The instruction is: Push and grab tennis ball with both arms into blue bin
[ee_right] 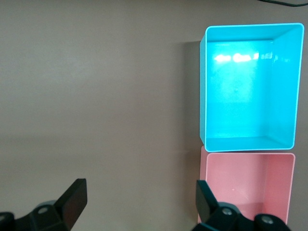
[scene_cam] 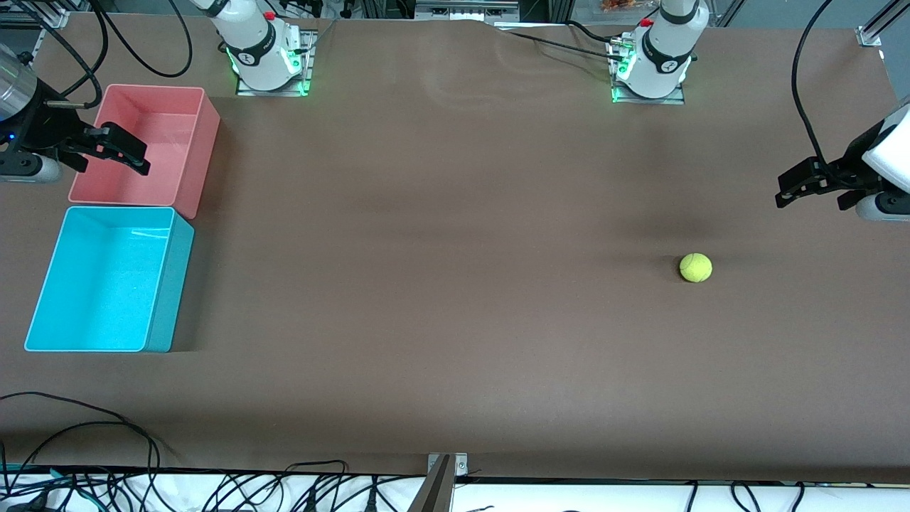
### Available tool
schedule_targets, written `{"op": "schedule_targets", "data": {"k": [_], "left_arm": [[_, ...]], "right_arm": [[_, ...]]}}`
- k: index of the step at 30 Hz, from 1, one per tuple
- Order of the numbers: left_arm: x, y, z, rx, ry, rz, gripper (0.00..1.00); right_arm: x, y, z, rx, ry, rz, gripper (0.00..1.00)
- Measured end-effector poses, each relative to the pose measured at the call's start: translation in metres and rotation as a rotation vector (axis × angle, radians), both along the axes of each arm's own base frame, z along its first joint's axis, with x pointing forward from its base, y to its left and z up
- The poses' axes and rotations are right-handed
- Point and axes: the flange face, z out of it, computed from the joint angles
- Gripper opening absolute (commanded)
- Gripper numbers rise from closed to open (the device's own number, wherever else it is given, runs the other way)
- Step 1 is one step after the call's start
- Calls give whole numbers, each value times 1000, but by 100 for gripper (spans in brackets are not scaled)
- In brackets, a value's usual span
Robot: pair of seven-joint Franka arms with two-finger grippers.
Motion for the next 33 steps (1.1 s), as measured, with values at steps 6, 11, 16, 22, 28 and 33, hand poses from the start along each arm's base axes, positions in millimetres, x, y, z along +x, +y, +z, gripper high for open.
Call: {"op": "schedule_targets", "data": {"k": [6,11,16,22,28,33], "left_arm": [[0,0,0,0,-1,33,0],[0,0,1,0,-1,48,0],[0,1,0,0,-1,173,0],[1,1,-5,1,9,383,0],[7,4,-26,16,47,679,0],[16,10,-58,45,98,895,0]], "right_arm": [[0,0,0,0,0,0,100],[0,0,0,0,0,0,100],[0,0,0,0,0,0,100],[0,0,0,0,0,0,100],[0,0,0,0,0,0,100],[0,0,0,0,0,0,100]]}}
